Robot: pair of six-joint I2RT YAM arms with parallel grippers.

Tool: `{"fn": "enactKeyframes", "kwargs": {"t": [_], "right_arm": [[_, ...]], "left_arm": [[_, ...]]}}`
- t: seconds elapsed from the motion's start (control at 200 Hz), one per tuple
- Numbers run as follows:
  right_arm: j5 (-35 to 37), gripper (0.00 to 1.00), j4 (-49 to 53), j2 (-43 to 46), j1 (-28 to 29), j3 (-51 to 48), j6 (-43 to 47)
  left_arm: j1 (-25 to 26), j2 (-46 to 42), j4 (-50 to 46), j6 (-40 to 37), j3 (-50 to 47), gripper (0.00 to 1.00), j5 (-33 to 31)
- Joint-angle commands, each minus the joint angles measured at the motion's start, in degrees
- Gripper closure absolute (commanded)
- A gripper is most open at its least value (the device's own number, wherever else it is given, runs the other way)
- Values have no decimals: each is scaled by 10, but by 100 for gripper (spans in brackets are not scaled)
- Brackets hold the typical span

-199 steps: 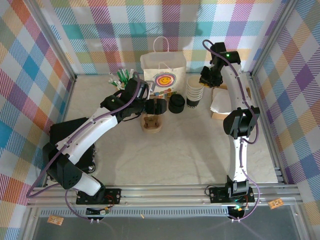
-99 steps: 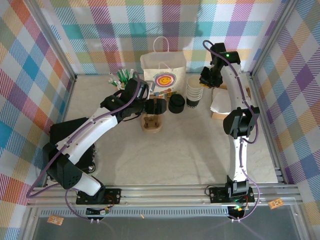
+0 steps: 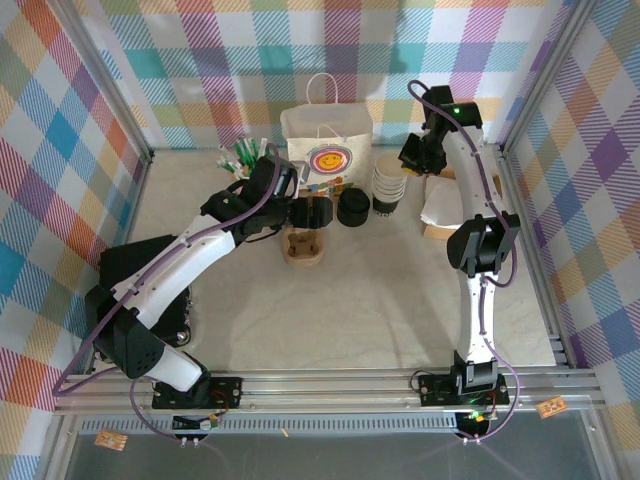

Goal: Pack the takeout coffee

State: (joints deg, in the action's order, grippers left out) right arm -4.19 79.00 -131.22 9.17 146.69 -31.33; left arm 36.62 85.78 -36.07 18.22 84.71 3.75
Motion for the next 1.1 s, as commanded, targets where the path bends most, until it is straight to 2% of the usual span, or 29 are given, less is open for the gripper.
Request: {"fn": "enactKeyframes", "kwargs": {"t": [0.0,1.1], "right_arm": [[-8,100,20,8,-3,14,-9],[-9,100,41,60,-3,45,-10]], "left_arm": [[3,-19,-11,-7,4,13,-8],[2,-38,-6,-2,-9,13,-18]]}}
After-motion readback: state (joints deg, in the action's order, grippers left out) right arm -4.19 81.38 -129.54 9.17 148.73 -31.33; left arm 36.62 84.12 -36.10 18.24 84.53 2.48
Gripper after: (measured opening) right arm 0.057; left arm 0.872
